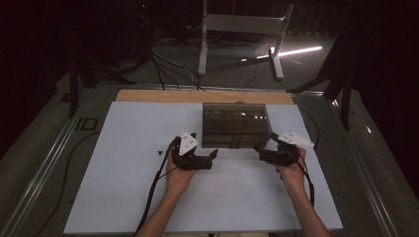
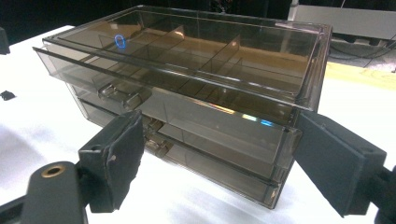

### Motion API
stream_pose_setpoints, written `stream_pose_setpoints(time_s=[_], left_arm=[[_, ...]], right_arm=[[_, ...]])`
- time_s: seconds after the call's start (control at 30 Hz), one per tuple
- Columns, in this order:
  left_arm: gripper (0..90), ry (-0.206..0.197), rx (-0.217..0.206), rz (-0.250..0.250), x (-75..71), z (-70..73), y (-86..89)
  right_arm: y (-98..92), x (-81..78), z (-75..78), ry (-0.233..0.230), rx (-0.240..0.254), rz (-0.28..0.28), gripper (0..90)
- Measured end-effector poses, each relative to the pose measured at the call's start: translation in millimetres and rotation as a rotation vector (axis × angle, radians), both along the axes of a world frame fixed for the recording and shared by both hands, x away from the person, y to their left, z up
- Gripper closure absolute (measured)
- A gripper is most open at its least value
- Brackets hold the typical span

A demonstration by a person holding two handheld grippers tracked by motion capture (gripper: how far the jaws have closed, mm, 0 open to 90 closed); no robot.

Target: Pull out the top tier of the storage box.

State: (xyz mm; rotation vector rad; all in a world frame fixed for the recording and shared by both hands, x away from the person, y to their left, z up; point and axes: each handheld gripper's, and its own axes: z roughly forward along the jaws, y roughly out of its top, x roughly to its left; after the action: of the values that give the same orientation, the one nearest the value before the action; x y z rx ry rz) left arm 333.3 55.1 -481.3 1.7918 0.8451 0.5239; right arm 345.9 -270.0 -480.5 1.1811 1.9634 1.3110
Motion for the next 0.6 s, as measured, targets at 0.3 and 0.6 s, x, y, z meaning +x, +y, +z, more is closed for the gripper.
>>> stream_pose_setpoints(time_s=[0.3, 0.6], left_arm=[[5.7, -0.002, 0.002, -0.012, 5.8, -4.7, -7.6], [4.6, 0.003, 0.003, -0.020, 12.4, -8.8, -14.8]], right_arm=[[0.1, 0.3, -0.6, 0.000, 0.015, -0.004, 17.1], [-1.2, 0.6, -1.5, 0.003, 0.044, -0.008, 17.0]])
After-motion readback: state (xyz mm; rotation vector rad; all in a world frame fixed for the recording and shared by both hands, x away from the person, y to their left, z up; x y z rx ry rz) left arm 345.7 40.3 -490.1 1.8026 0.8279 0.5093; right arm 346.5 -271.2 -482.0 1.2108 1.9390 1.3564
